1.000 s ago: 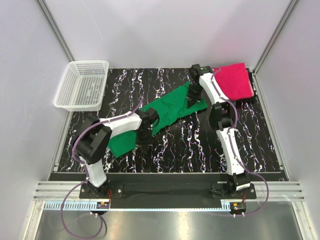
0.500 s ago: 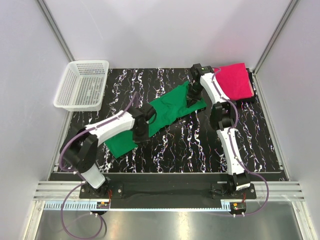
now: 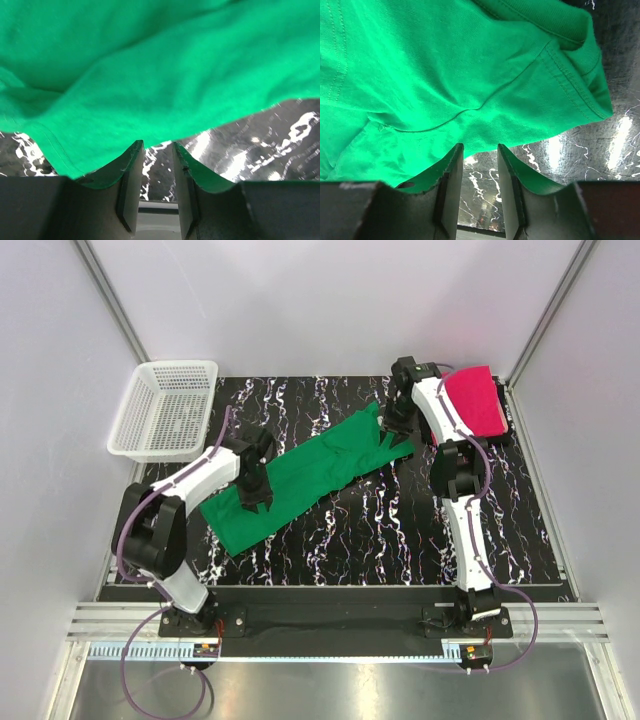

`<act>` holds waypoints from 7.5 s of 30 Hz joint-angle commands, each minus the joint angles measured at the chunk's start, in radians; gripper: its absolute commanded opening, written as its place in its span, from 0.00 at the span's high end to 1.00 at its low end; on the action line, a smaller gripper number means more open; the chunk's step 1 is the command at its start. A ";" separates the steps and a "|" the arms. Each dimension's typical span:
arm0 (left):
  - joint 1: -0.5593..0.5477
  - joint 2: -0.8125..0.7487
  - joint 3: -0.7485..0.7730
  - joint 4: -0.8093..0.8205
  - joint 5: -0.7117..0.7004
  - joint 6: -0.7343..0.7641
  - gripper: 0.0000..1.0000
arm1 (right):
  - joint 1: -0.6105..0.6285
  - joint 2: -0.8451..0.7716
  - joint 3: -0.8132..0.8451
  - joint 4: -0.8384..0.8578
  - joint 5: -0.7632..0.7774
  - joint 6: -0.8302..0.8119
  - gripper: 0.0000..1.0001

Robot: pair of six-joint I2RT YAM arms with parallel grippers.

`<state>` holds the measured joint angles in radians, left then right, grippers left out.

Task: Fold and stack the t-shirts
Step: Fold the tshirt

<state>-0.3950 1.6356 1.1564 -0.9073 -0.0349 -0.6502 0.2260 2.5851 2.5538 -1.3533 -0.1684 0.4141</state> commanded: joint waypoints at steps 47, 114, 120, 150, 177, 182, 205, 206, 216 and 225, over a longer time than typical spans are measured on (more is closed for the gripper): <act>-0.179 0.131 -0.210 0.058 0.274 0.040 1.00 | -0.050 0.270 0.224 0.151 -0.100 0.118 1.00; 0.015 0.820 1.250 -0.157 0.411 0.063 0.52 | 0.549 -0.885 -1.357 0.660 -0.319 0.420 0.61; 0.012 0.898 1.298 -0.147 0.418 0.064 0.53 | 0.581 -0.847 -1.406 0.746 -0.322 0.446 0.59; 0.019 1.017 1.341 -0.156 0.316 0.070 0.67 | 0.690 -0.594 -1.328 0.682 -0.224 0.463 1.00; 0.165 0.960 1.287 -0.197 0.257 0.063 0.71 | 0.351 -0.635 -1.297 0.436 -0.108 0.226 1.00; 0.170 0.975 1.299 -0.191 0.282 0.061 0.71 | 0.351 -0.643 -1.333 0.447 -0.158 0.215 1.00; 0.059 1.009 1.295 -0.153 0.352 0.084 0.71 | 0.481 -0.654 -1.393 0.496 -0.299 0.209 1.00; 0.061 1.007 1.296 -0.151 0.346 0.084 0.71 | 0.480 -0.654 -1.394 0.494 -0.296 0.207 1.00; 0.085 1.023 1.338 -0.150 0.339 0.066 0.71 | 0.475 -0.632 -1.377 0.476 -0.250 0.190 1.00; 0.088 1.047 1.358 -0.131 0.360 0.058 0.71 | 0.444 -0.566 -1.285 0.444 -0.232 0.152 1.00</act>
<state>-0.3195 2.6419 2.4744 -1.0672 0.3374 -0.5957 0.6907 1.9873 1.2167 -0.8913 -0.4480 0.6022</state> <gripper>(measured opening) 0.292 0.019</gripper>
